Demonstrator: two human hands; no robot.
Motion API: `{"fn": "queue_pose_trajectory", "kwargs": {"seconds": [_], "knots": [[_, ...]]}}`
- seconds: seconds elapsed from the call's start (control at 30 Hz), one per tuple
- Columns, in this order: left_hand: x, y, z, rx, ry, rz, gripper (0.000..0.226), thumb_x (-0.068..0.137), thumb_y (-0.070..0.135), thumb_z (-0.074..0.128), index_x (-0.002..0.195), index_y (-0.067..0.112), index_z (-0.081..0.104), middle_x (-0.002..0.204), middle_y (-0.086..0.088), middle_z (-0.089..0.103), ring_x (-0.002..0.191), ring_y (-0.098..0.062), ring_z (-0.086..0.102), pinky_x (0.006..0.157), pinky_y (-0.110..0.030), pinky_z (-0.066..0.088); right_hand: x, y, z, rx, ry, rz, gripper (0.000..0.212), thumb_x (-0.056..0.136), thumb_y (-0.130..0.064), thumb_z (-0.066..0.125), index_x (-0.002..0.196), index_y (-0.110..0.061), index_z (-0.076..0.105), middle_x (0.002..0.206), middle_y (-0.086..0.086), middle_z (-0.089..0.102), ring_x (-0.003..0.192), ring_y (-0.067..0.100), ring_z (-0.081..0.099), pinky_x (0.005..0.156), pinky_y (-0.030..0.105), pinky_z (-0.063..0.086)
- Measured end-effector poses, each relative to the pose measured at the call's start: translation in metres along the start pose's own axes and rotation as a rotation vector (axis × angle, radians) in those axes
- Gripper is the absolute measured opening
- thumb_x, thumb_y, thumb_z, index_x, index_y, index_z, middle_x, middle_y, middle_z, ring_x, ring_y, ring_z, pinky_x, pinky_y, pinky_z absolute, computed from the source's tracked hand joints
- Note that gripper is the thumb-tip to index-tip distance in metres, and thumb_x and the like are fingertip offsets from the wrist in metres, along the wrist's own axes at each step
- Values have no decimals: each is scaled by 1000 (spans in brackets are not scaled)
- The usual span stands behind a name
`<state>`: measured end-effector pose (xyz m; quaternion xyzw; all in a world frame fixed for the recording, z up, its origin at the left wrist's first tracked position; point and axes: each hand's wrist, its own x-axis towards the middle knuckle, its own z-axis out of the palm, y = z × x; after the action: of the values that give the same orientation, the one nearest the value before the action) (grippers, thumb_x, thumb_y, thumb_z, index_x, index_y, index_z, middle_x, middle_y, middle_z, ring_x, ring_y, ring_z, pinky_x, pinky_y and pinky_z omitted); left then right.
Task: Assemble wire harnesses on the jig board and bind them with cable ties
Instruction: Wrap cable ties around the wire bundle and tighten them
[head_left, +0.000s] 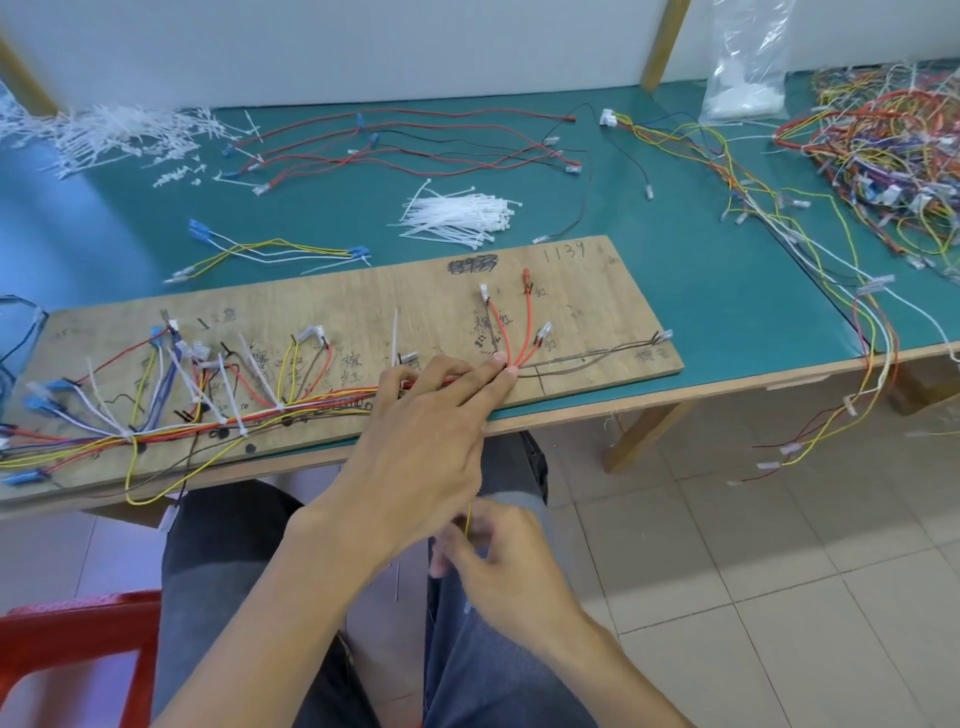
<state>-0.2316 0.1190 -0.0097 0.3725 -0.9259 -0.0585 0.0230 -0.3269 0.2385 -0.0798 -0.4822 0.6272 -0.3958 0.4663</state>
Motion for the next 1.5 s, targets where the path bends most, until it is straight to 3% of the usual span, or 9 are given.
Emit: {"fn": "queue_pose_trajectory", "kwargs": {"seconds": [0.1, 0.2, 0.33, 0.4, 0.6, 0.67, 0.77, 1.13, 1.5], "knots": [[1, -1, 1, -8, 15, 8, 61, 103, 32, 29, 164, 36, 26, 169, 23, 23, 144, -7, 29, 111, -43, 29, -7, -7, -25, 91, 37, -7, 27, 107, -33, 57, 85, -35, 73, 54, 0, 56, 53, 19, 51, 53, 38, 43], [0, -3, 4, -18, 44, 10, 56, 106, 33, 32, 162, 36, 30, 167, 24, 27, 142, -6, 31, 110, -42, 30, -11, -10, -77, 46, 138, -105, 28, 105, -39, 59, 88, -23, 75, 56, -12, 46, 53, 8, 39, 51, 26, 31], [0, -3, 6, -44, 76, 11, 54, 107, 36, 26, 160, 35, 37, 165, 21, 34, 140, -10, 37, 108, -44, 32, 1, -24, -145, -80, 216, -109, 31, 104, -39, 58, 82, -26, 75, 58, -10, 51, 58, 18, 48, 58, 28, 35], [-2, -1, 8, -27, 82, 17, 53, 108, 36, 28, 160, 32, 37, 166, 19, 33, 140, -12, 39, 109, -47, 34, 11, -28, -165, -228, 231, -90, 31, 104, -37, 61, 79, -24, 73, 58, -8, 60, 57, 12, 52, 59, 29, 39], [-9, 2, 18, 74, 54, 26, 61, 109, 41, 28, 166, 24, 20, 174, 10, 15, 146, -17, 33, 115, -51, 30, 37, -43, -206, -556, 486, -142, 18, 90, -21, 82, 79, -33, 76, 74, -25, 71, 75, -1, 66, 66, 7, 45], [-10, 2, 19, 80, 52, 31, 63, 108, 42, 29, 167, 23, 17, 175, 8, 10, 147, -17, 34, 116, -52, 30, 44, -42, -212, -540, 516, -142, 17, 87, -19, 84, 84, -34, 78, 76, -23, 73, 80, 2, 69, 72, 15, 53], [-10, 2, 20, 80, 56, 42, 65, 108, 41, 30, 167, 21, 15, 175, 7, 8, 147, -19, 35, 115, -54, 30, 53, -38, -211, -438, 583, -143, 19, 85, -12, 85, 93, -28, 79, 81, -16, 76, 83, 10, 72, 74, 43, 63], [-8, 8, 24, 206, 68, 24, 65, 105, 38, 37, 165, 16, 25, 172, -2, 24, 146, -27, 39, 113, -62, 32, 66, -21, -200, -265, 754, -230, 25, 83, -8, 86, 94, -30, 81, 84, -19, 78, 85, 6, 76, 77, 20, 59], [-5, 11, 27, 162, 105, 2, 64, 106, 41, 38, 165, 19, 28, 168, 1, 33, 142, -27, 42, 112, -59, 34, 77, -21, -217, -57, 613, -147, 22, 90, -2, 79, 97, -22, 83, 89, -5, 82, 95, 12, 78, 89, 35, 62]]}}
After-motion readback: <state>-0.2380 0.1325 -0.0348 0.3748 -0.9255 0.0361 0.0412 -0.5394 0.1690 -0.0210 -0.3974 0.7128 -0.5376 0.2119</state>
